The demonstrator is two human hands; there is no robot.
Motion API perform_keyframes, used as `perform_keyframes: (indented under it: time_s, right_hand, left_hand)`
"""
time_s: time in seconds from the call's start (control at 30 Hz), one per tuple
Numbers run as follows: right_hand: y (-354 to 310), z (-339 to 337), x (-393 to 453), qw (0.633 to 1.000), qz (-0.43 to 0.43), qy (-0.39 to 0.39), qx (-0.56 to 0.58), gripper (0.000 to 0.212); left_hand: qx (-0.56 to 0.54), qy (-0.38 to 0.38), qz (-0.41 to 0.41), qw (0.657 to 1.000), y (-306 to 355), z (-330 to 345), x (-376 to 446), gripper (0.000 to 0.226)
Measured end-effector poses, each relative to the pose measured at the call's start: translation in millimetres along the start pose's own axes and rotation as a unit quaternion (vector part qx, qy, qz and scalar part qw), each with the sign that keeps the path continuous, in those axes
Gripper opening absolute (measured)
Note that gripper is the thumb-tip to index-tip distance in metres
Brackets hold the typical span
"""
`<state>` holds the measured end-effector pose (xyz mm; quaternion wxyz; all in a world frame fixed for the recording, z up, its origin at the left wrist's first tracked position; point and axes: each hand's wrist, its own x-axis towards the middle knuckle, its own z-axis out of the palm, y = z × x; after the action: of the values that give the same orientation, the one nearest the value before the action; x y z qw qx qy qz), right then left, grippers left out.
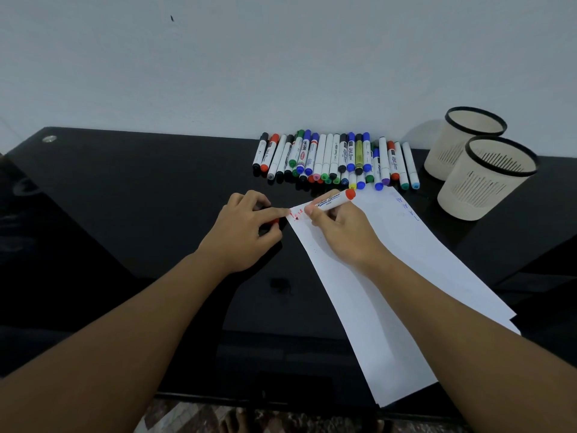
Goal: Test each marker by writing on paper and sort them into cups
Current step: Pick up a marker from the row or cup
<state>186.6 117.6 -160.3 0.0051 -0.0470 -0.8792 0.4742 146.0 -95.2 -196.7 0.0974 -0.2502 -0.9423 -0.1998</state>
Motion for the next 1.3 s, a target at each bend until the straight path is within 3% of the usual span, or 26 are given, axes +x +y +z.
perform_keyframes:
  time_s: [0.33,0.5,0.67,0.93,1.13,1.23,1.3]
  right_hand:
    - [-2,-2,-4,1.000,-0.019,-0.007,0.012,0.030]
    - [-1,0,-4,0.999,-0.016,-0.022,-0.020,0.040]
    - [1,0,-1,1.000,0.001,0.027,-0.014,0.045]
    - [2,-3,-4,1.000,-0.018,-0.007,-0.012,0.036]
    - [5,-5,-3,0.999,-0.036,-0.008,0.024,0.018]
    - [0,-12,-1,0.993,0.009,0.013,0.116,0.025]
    - [-1,-19,2,0.994,0.011,0.012,0.107,0.030]
  left_hand:
    - [-0.004,0.002,0.000,1.000,1,0,0,0.050]
    - [0.001,-0.004,-0.004,1.000,1,-1,0,0.050]
    - [0.002,-0.005,-0.009,1.000,2,-2,0,0.049]
    - [0.001,-0.005,-0.005,1.000,1,-2,0,0.049]
    - [0.000,-0.004,-0.005,1.000,1,-1,1,0.048]
    - [0.001,0.000,-0.002,1.000,0,0,1,0.047]
    - [0.001,-0.002,-0.003,1.000,0,0,1,0.047]
